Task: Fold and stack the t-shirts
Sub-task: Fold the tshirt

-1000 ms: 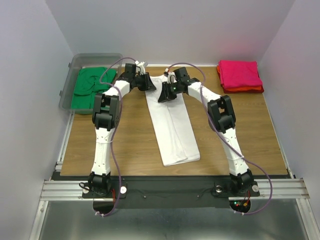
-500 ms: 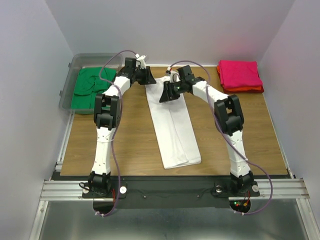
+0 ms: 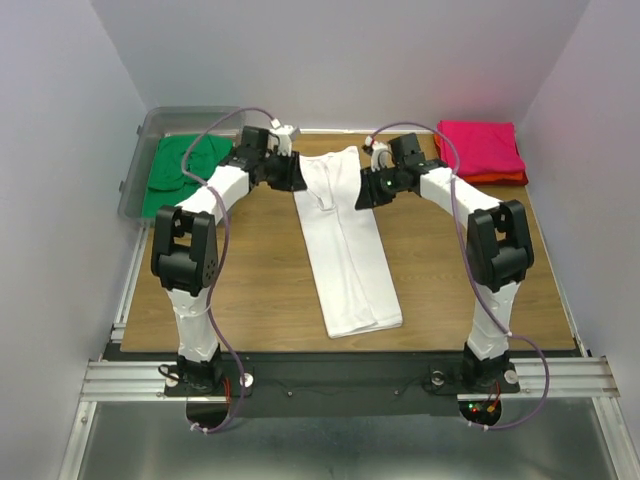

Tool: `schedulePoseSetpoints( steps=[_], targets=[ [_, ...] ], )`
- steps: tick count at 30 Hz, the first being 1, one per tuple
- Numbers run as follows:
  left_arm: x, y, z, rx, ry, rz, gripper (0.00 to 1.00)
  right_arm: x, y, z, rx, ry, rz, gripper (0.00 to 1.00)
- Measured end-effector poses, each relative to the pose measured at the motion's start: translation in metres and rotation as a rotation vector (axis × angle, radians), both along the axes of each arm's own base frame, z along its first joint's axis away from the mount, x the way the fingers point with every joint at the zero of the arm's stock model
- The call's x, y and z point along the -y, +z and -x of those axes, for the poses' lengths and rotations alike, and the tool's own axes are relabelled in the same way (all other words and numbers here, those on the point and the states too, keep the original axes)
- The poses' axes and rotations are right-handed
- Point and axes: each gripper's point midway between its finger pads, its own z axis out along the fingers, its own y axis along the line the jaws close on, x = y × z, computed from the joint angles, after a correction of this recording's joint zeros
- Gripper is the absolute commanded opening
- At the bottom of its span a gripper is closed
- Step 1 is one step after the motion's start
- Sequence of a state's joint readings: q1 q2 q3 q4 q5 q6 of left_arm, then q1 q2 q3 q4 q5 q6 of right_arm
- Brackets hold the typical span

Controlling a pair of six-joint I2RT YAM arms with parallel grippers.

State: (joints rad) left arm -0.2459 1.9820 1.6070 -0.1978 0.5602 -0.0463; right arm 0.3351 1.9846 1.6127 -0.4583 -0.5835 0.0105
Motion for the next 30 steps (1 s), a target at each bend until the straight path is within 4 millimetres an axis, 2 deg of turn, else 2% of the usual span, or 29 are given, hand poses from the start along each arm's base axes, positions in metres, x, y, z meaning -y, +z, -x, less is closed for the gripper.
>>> schedulePoseSetpoints(
  steps=[3, 4, 7, 11, 13, 16, 18, 22, 25, 30],
  targets=[
    [0.009, -0.033, 0.029, -0.064, -0.041, -0.055, 0.39, 0.008, -0.037, 0.012, -0.071, 0.001, 0.055, 0.32],
    [0.012, -0.051, 0.044, -0.111, -0.061, -0.081, 0.39, 0.012, -0.052, 0.018, -0.106, 0.003, 0.078, 0.31],
    [0.018, -0.084, 0.073, -0.208, -0.102, -0.13, 0.39, 0.017, -0.07, 0.026, -0.143, 0.008, 0.109, 0.3],
    [0.023, -0.105, 0.078, -0.244, -0.122, -0.163, 0.36, 0.019, -0.085, 0.024, -0.154, 0.008, 0.134, 0.28],
    [0.021, -0.113, 0.07, -0.26, -0.114, -0.177, 0.35, 0.021, -0.094, 0.024, -0.169, 0.002, 0.148, 0.27],
    [0.026, -0.111, 0.039, -0.23, -0.101, -0.183, 0.34, 0.024, -0.103, 0.019, -0.183, -0.017, 0.146, 0.27],
    [0.03, -0.11, 0.011, -0.197, -0.096, -0.178, 0.34, 0.023, -0.103, 0.014, -0.19, -0.027, 0.124, 0.27],
    [0.032, -0.108, -0.025, -0.156, -0.08, -0.179, 0.34, 0.018, -0.102, -0.001, -0.19, -0.055, 0.094, 0.27],
    [0.03, -0.107, -0.04, -0.134, -0.069, -0.177, 0.34, 0.012, -0.101, -0.023, -0.169, -0.079, 0.076, 0.27],
    [0.022, -0.108, -0.042, -0.135, -0.067, -0.187, 0.35, 0.015, -0.099, -0.046, -0.132, -0.114, 0.086, 0.28]
  ],
)
